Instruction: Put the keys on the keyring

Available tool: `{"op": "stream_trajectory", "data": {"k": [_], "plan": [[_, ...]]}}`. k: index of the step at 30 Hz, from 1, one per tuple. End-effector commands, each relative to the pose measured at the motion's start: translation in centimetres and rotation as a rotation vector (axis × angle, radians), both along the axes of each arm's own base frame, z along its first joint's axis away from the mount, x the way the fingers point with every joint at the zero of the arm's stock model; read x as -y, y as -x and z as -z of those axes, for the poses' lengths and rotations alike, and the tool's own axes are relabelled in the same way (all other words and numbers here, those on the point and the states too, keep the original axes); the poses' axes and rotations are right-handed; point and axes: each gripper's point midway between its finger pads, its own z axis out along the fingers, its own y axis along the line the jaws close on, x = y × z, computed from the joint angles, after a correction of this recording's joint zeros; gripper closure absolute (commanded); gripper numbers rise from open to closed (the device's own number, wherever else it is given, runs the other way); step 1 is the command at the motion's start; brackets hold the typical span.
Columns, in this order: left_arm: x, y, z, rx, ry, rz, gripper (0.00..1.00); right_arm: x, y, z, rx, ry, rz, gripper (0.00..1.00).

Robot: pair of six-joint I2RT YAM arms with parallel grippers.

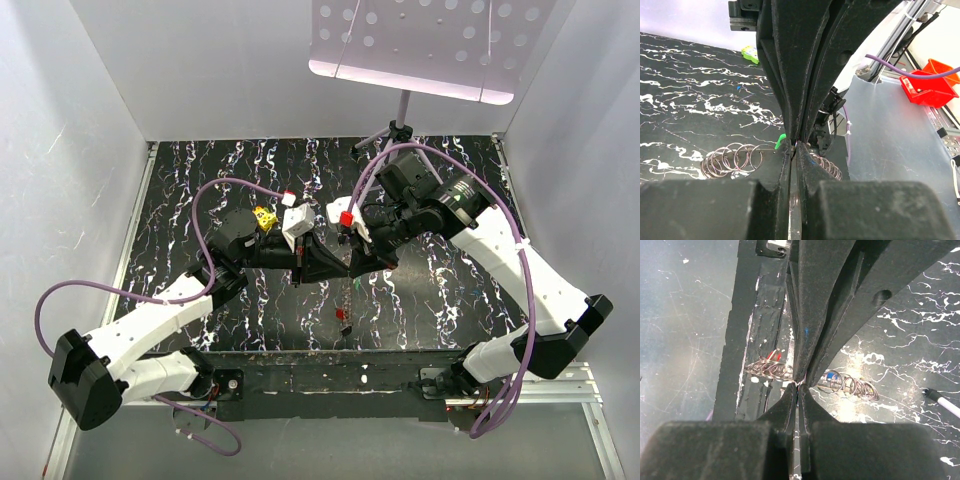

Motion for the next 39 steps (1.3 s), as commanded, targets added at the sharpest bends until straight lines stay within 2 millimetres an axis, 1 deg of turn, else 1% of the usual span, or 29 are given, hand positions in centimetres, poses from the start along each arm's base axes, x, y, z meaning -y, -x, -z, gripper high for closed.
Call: {"op": "stream_trajectory", "data": {"k": [1, 4, 8, 12, 14, 15, 19, 22, 25, 27, 29, 32, 33, 39], "plan": [[0.0, 0.6, -0.2, 0.010, -0.008, 0.034, 1.00, -1.0, 0.1, -2.1, 0.032, -0.090, -0.026, 0.99], [-0.3, 0.6, -0.3, 0.035, 0.000, 0.023, 1.00, -0.9, 0.2, -1.9, 0.025, -0.089, -0.021, 0.99], [-0.8, 0.6, -1.3, 0.070, 0.030, -0.009, 1.00, -0.7, 0.3, -2.0, 0.018, -0.095, -0.002, 0.99], [-1.2, 0.6, -1.8, 0.090, 0.054, -0.037, 1.00, -0.6, 0.1, -2.3, 0.000, -0.108, 0.027, 0.87], [-1.3, 0.7, -2.2, 0.097, 0.067, -0.044, 1.00, -0.6, -0.1, -2.4, -0.008, -0.111, 0.045, 0.78], [-1.3, 0.7, -2.2, 0.093, 0.070, -0.046, 1.00, -0.6, -0.1, -2.5, -0.012, -0.114, 0.047, 0.76], [-1.4, 0.6, -2.2, 0.087, 0.083, -0.058, 1.00, -0.5, -0.2, -2.6, -0.022, -0.121, 0.060, 0.71], [-1.5, 0.7, -2.4, 0.083, 0.098, -0.063, 1.00, -0.5, -0.4, -2.7, -0.030, -0.126, 0.077, 0.70], [-1.7, 0.8, -2.8, 0.087, 0.120, -0.077, 1.00, -0.4, -0.5, -3.1, -0.050, -0.143, 0.087, 0.64], [-2.0, 0.7, -3.2, 0.087, 0.139, -0.092, 1.00, -0.3, -0.1, -3.6, -0.083, -0.172, 0.071, 0.60], [-2.2, 0.9, -3.7, 0.095, 0.170, -0.099, 1.00, -0.3, 0.7, -4.1, -0.129, -0.210, 0.035, 0.57], [-2.7, 1.1, -4.6, 0.113, 0.229, -0.107, 1.00, -0.2, 2.0, -4.5, -0.185, -0.263, -0.026, 0.57], [-2.8, 1.2, -4.5, 0.109, 0.237, -0.108, 1.00, -0.2, 2.3, -4.6, -0.193, -0.276, -0.036, 0.57], [-3.2, 1.5, -4.7, 0.110, 0.272, -0.114, 1.00, -0.6, 2.0, -4.9, -0.229, -0.294, -0.014, 0.57]]}}
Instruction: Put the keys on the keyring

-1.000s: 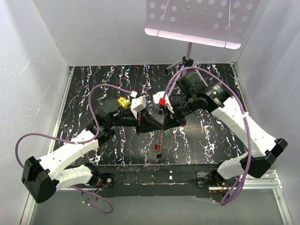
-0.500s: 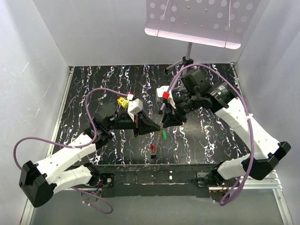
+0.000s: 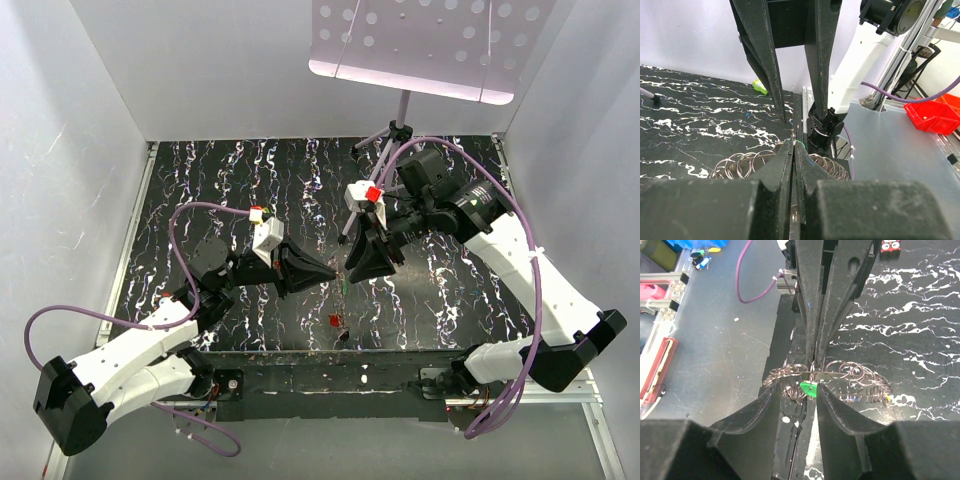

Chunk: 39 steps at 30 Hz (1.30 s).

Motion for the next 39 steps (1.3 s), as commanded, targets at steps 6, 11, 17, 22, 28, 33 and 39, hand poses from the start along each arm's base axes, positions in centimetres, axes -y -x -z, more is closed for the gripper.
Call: {"op": "stream_trajectory", "data": {"k": [6, 11, 17, 22, 28, 33, 39], "plan": [[-0.7, 0.3, -3.1, 0.064, 0.108, -0.018, 1.00, -0.9, 0.0, -1.6, -0.043, -0.080, 0.007, 0.58], [-0.7, 0.3, -3.0, 0.062, 0.109, -0.019, 1.00, -1.2, -0.4, -1.3, -0.070, -0.072, 0.032, 0.61], [-0.8, 0.1, -2.9, 0.058, 0.107, -0.030, 1.00, -1.1, -0.4, -1.4, -0.078, -0.070, 0.038, 0.76], [-0.8, 0.0, -2.8, 0.057, 0.101, -0.034, 1.00, -1.0, -0.2, -1.4, -0.076, -0.070, 0.038, 0.89], [-0.8, -0.2, -2.8, 0.057, 0.102, -0.047, 1.00, -0.7, 0.0, -1.4, -0.065, -0.069, 0.030, 0.99], [-1.2, -0.4, -3.4, 0.066, 0.124, -0.069, 1.00, -0.5, 0.2, -1.0, -0.066, -0.062, 0.030, 0.99], [-2.1, -0.7, -4.7, 0.078, 0.190, -0.112, 1.00, -0.3, 0.1, -0.6, -0.070, -0.056, 0.039, 0.99]]}}
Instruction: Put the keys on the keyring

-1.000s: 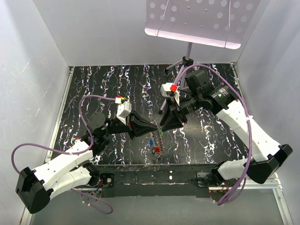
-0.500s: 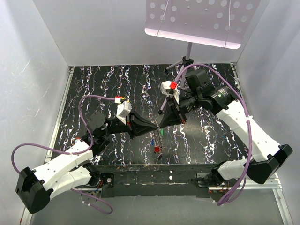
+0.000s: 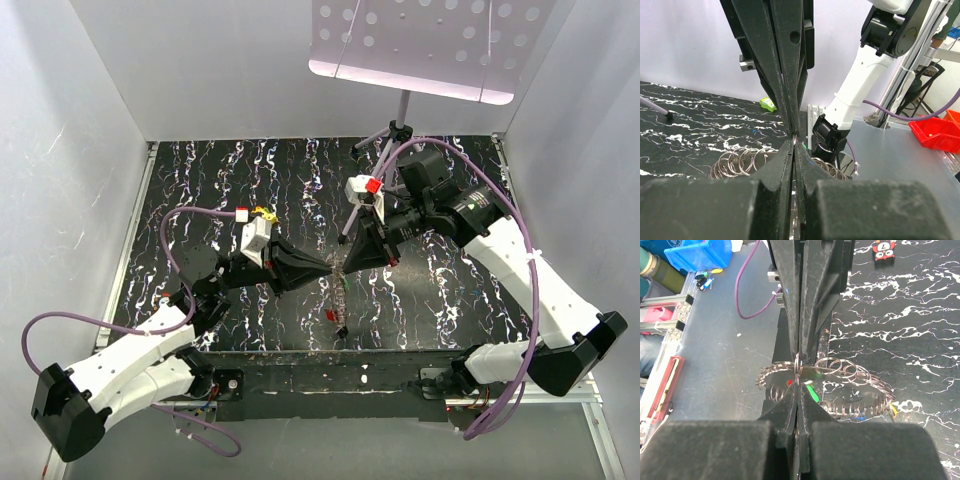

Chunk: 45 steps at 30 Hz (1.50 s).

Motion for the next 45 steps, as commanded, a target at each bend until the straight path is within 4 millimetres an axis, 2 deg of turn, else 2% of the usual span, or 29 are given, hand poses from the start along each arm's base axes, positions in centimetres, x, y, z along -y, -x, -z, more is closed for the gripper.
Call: {"op": "stream_trajectory", "data": {"k": [1, 9, 13, 19, 22, 26, 28, 34, 39, 45], "plan": [[-1.5, -0.4, -3.3, 0.057, 0.123, -0.073, 1.00, 0.6, 0.7, -0.4, 0.007, -0.016, -0.007, 0.99], [-1.8, -0.7, -5.2, 0.035, 0.259, -0.066, 1.00, -0.6, -0.1, -0.4, -0.063, -0.047, 0.021, 0.99], [-1.8, -1.0, -5.5, 0.022, 0.304, -0.066, 1.00, -1.4, -0.7, -0.7, -0.100, -0.062, 0.037, 0.99], [-2.0, -1.1, -4.8, 0.032, 0.283, -0.087, 1.00, -0.2, -0.4, -1.7, -0.052, -0.108, 0.000, 0.99], [-2.1, -0.8, -4.6, 0.049, 0.270, -0.083, 1.00, 0.8, -0.5, -2.6, -0.004, -0.148, -0.017, 0.80], [-1.9, -0.7, -4.2, 0.055, 0.256, -0.072, 1.00, 1.3, 0.4, -3.4, 0.011, -0.194, -0.069, 0.64], [-1.8, -0.7, -4.2, 0.056, 0.257, -0.065, 1.00, 1.2, 0.3, -3.5, 0.019, -0.211, -0.084, 0.61], [-1.5, -0.7, -4.0, 0.045, 0.253, -0.049, 1.00, -0.5, -1.5, -4.4, 0.023, -0.219, -0.041, 0.59], [-1.6, -0.7, -4.1, 0.049, 0.255, -0.054, 1.00, -1.3, -1.1, -3.8, -0.007, -0.202, -0.056, 0.54], [-1.6, -0.9, -4.0, 0.046, 0.255, -0.060, 1.00, -1.8, -0.9, -3.6, -0.025, -0.196, -0.063, 0.54]]}}
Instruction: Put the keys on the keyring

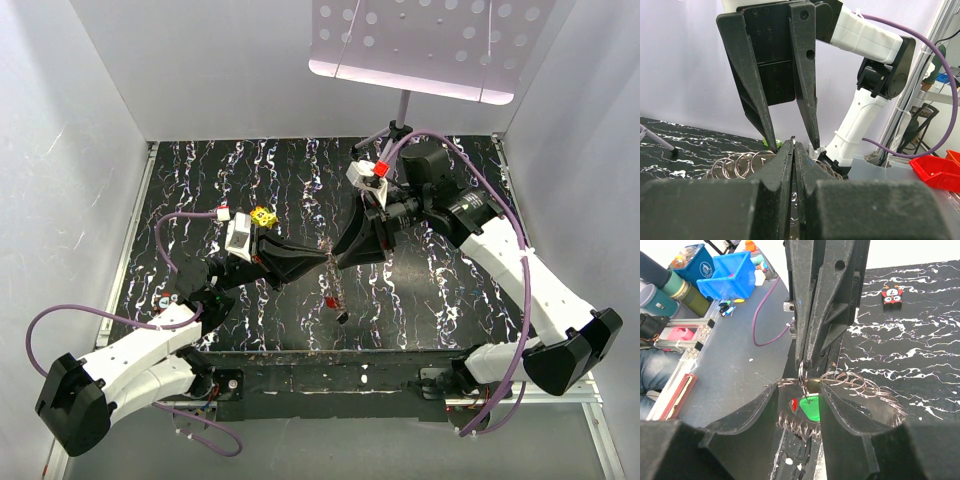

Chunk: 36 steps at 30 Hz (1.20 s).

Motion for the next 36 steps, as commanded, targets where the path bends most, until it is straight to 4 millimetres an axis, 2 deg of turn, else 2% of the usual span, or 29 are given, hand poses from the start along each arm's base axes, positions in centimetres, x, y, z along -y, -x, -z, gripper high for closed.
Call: {"op": "stream_trajectory", "data": {"k": [1, 11, 17, 21, 22, 25, 27, 31, 34, 36], "plan": [[-0.5, 0.0, -1.2, 0.041, 0.042, -0.023, 1.00, -0.5, 0.1, -1.3, 0.024, -0.036, -0.014, 0.55], [-0.6, -0.7, -1.0, 0.017, 0.045, -0.058, 1.00, -1.0, 0.3, -0.8, 0.001, -0.021, -0.009, 0.78], [-0.7, -0.8, -1.0, 0.015, 0.047, -0.065, 1.00, -1.1, 0.2, -0.6, 0.000, -0.013, 0.002, 0.99], [-0.8, -0.8, -0.8, 0.004, 0.033, -0.073, 1.00, -1.0, 0.1, -0.3, 0.006, 0.008, 0.027, 0.99], [-0.7, -0.6, -0.6, 0.006, 0.016, -0.064, 0.94, -0.9, 0.0, -0.3, 0.012, 0.012, 0.033, 0.99], [-0.6, 0.0, 0.6, 0.003, -0.090, -0.039, 0.53, -0.4, 0.1, 0.3, 0.053, 0.040, 0.043, 0.99], [-0.4, 0.4, 2.0, -0.010, -0.203, -0.014, 0.37, 0.1, 0.3, 1.1, 0.082, 0.071, 0.045, 0.99], [-0.5, 1.1, 3.7, 0.013, -0.409, 0.032, 0.22, 1.2, 1.2, 2.9, 0.214, 0.125, -0.001, 0.99], [-0.6, 1.1, 5.2, 0.032, -0.521, 0.061, 0.21, 1.9, 1.6, 4.1, 0.300, 0.183, -0.026, 0.99], [-0.2, 1.0, 5.1, 0.055, -0.548, 0.089, 0.23, 2.1, 1.4, 4.5, 0.326, 0.206, -0.027, 0.99]]}}
